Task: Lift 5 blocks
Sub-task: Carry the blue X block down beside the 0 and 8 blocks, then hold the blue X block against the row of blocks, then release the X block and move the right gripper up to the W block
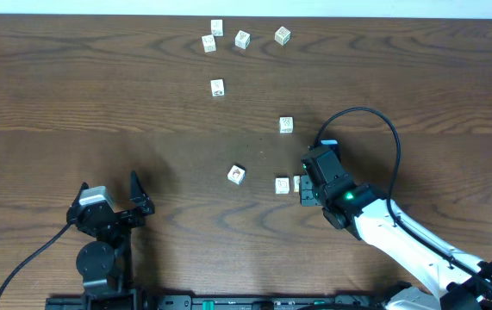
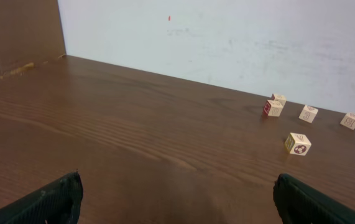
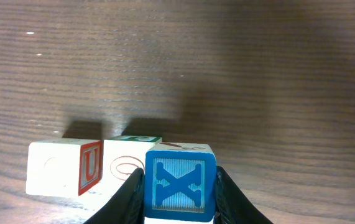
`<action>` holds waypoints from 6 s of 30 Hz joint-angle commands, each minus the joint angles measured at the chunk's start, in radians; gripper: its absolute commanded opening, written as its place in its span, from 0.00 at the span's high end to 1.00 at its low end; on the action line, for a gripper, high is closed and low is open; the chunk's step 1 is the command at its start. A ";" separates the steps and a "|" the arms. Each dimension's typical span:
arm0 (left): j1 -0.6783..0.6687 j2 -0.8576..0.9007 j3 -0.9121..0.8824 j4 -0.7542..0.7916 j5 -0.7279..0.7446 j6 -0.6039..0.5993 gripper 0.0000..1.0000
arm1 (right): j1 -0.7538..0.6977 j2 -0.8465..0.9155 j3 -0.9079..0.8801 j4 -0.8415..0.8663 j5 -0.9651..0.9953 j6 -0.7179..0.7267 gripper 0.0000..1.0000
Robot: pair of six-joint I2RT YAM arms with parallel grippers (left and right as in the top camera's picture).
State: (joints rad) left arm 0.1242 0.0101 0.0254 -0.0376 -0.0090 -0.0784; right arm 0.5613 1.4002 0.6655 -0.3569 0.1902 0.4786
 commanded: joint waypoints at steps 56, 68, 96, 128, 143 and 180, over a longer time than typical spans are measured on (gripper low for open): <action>0.003 -0.006 -0.021 -0.035 -0.017 -0.002 0.02 | -0.019 0.117 -0.008 0.042 0.011 0.000 0.80; 0.003 -0.006 -0.021 -0.035 -0.017 -0.002 0.02 | -0.019 0.117 -0.008 0.042 0.011 0.000 0.74; 0.003 -0.006 -0.021 -0.035 -0.017 -0.002 0.02 | -0.019 0.116 -0.008 0.039 0.000 -0.001 0.61; 0.003 -0.006 -0.021 -0.035 -0.017 -0.002 0.02 | -0.019 0.116 -0.002 0.077 0.056 -0.002 0.54; 0.003 -0.006 -0.021 -0.035 -0.017 -0.002 0.02 | -0.019 0.116 0.207 -0.046 0.051 -0.107 0.43; 0.003 -0.006 -0.021 -0.035 -0.017 -0.002 0.02 | -0.052 0.494 0.388 0.356 0.023 -0.125 0.35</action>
State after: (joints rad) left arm 0.1242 0.0101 0.0254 -0.0376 -0.0086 -0.0784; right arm 0.5190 1.8805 1.0317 -0.0067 0.2020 0.3473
